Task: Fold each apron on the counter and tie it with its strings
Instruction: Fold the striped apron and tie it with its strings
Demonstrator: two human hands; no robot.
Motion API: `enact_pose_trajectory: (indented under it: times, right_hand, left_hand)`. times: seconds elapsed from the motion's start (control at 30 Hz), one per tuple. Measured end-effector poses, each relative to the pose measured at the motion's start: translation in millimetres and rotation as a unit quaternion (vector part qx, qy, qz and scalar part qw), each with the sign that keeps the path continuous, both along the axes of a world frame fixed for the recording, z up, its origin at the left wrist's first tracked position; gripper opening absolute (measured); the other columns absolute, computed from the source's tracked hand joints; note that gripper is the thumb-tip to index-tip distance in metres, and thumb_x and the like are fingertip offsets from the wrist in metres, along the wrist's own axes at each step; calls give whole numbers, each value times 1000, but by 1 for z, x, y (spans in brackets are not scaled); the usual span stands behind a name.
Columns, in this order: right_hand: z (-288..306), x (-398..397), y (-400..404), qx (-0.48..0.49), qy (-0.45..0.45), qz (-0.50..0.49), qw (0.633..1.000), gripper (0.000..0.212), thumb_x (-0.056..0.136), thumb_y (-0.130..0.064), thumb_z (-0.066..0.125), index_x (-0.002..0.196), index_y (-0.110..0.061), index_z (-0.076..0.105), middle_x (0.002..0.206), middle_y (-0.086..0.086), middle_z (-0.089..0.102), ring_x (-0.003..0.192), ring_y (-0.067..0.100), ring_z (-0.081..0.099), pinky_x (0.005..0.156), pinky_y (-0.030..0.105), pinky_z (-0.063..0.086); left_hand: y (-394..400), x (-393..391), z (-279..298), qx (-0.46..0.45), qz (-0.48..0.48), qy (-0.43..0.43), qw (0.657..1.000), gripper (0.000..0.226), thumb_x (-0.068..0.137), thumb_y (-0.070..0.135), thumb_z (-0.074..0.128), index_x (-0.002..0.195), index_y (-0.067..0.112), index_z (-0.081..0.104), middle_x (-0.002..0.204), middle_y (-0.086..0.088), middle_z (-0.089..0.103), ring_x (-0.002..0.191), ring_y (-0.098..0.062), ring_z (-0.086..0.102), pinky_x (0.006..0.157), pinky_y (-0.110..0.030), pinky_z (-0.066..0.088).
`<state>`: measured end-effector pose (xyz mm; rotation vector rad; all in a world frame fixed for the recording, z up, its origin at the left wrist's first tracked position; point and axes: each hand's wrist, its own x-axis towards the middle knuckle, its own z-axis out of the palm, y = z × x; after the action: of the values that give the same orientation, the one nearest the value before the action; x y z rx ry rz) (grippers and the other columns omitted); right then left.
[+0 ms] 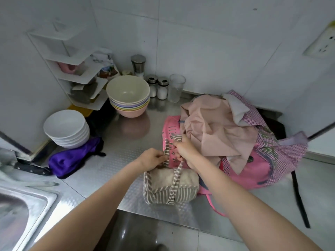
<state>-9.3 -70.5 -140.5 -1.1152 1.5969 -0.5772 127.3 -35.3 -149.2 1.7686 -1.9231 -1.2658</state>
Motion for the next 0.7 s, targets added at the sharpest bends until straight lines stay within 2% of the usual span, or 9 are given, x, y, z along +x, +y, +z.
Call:
enact_pose_trajectory:
  times: [0.07,0.1,0.17,0.23,0.37,0.47,0.57,0.63,0.7]
  right_hand:
    - [2,-7,-4,-29,140,87,986,64,95,-29,40,149,-27,5,108,6,48,59,17,56,43,26,44]
    - [5,-10,-5,-45,221,142,964,64,96,-31,38,150,-24,4,127,10,49,74,14,59,55,29,48]
    - [11,-9,3,-48,315,255,913,51,96,-20,40,145,-12,30,139,15,47,97,17,59,74,31,46]
    - [12,-4,19,-21,303,336,892,35,90,-8,44,122,-2,56,120,18,60,107,29,59,73,31,44]
    - [6,7,38,44,184,300,935,34,83,-24,60,109,-2,62,91,11,63,86,28,63,62,33,49]
    - [-1,13,45,-22,240,261,935,28,86,-20,59,105,1,62,101,18,65,96,29,62,76,35,46]
    - [-9,14,51,-54,269,173,946,25,92,-9,49,108,6,59,114,23,60,109,34,56,84,35,42]
    - [-14,10,50,-46,261,120,957,24,94,-13,47,104,5,59,113,25,61,106,36,58,84,36,43]
    - [-20,6,44,-32,217,71,973,19,95,-16,45,85,-3,55,105,29,63,96,38,62,76,41,48]
  left_hand:
    - [4,-1,3,-14,12,-3,1000,40,95,25,52,56,16,43,53,4,41,50,-5,36,49,-14,30]
    - [6,-2,3,-23,20,-5,1000,41,95,24,52,55,17,42,53,4,41,50,-5,36,49,-14,30]
    - [11,-4,5,-37,40,-10,998,44,95,24,51,53,18,40,53,4,41,52,-9,38,50,-17,29]
    - [13,-8,6,-43,58,-23,997,43,95,27,51,54,19,41,55,0,43,60,-17,42,57,-28,30]
    - [22,-8,11,-31,74,-43,996,30,94,29,52,77,8,66,77,-17,60,74,-16,50,62,-25,31]
    - [28,-7,13,-23,91,-14,995,29,95,27,51,78,9,66,75,-10,55,75,-16,48,58,-26,30]
    - [36,-11,14,44,112,123,985,17,94,18,54,102,5,58,93,-6,54,90,-20,54,76,-28,42]
    - [43,-4,19,117,55,167,977,38,88,17,63,119,8,43,111,0,51,106,-15,51,87,-24,44]
    - [46,6,15,122,-70,52,989,57,82,20,70,128,9,38,123,1,49,111,-11,49,89,-16,41]
